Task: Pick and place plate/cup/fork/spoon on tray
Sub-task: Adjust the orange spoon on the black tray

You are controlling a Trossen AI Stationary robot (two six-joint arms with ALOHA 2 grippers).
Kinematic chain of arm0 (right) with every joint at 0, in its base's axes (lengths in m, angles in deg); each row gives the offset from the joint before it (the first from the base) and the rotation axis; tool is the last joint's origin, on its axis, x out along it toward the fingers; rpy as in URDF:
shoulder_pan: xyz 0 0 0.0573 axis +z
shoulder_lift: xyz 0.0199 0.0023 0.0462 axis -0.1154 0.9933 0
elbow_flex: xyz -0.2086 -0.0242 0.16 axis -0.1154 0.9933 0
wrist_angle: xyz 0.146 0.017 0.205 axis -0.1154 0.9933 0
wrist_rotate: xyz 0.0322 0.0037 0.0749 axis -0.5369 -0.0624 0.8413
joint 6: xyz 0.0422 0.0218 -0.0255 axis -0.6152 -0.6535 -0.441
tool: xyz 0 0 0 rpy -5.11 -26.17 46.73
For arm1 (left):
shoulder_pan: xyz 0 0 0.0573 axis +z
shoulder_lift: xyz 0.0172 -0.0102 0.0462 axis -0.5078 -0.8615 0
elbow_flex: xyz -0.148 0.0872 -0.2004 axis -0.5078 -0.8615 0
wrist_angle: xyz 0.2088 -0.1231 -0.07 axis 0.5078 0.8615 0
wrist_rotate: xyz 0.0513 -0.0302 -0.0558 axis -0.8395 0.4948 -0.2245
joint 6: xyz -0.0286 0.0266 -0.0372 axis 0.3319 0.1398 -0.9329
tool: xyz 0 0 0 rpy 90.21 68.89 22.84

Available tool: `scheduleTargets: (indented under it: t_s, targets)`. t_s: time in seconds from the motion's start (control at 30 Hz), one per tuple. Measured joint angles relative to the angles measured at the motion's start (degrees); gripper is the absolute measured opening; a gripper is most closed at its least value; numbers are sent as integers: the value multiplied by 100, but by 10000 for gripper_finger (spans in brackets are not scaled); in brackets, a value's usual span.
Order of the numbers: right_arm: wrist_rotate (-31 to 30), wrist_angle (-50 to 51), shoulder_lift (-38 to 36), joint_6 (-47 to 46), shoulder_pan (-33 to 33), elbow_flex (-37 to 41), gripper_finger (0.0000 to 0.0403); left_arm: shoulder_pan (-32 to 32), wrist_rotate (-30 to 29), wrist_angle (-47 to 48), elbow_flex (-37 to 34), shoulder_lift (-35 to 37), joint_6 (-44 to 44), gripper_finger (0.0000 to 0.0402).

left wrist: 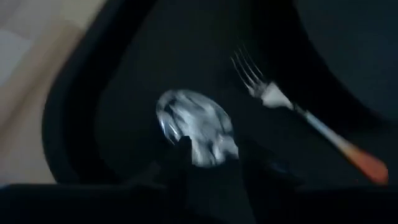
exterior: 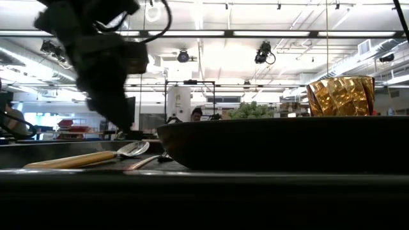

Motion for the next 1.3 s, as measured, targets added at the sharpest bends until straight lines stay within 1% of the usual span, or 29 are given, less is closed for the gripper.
scheduleTargets:
  t_s: [0.1,0.23,0.3,0.37,0.47,0.57,0.63,0.7,0.77,0.83,0.9,1.03,1.13,1.3]
  targets:
    - [0,-29,0,10,0,0,173,-248,34,240,2,70,-288,128]
    - [2,-46,0,42,-9,0,173,-620,-5,319,74,4,-750,115]
    - [0,-79,0,96,-13,0,173,-793,-196,758,304,-129,-1001,109]
    - [0,-145,0,129,-13,0,173,-962,-478,1422,775,-298,-1118,104]
    - [2,-170,0,169,-18,0,173,-1172,-903,2660,1796,-709,-1080,96]
    - [37,-157,0,181,-20,0,173,-1295,-1031,3846,2678,-1220,-1073,90]
    - [-3,-58,0,187,23,0,172,-1316,-1035,4325,2931,-1430,-1129,86]
    - [-368,-16,7,152,110,2,170,-1312,-947,4423,2925,-1573,-1192,82]
    - [-597,154,7,124,200,2,168,-1304,-787,4278,2844,-1665,-1198,79]
    - [-554,408,7,84,279,1,167,-1296,-632,4231,2788,-1683,-1188,77]
    - [-387,913,7,-41,338,0,166,-1301,-551,4255,2767,-1679,-1156,74]
    - [-319,2189,-28,-761,418,4,162,-1333,-476,4230,2767,-1644,-1135,67]
    - [-546,2657,-162,-1179,494,4,157,-1372,-392,4203,2767,-1644,-1047,62]
    - [-923,2978,-502,-1486,745,2,149,-1433,-375,3917,2767,-1644,-1040,56]
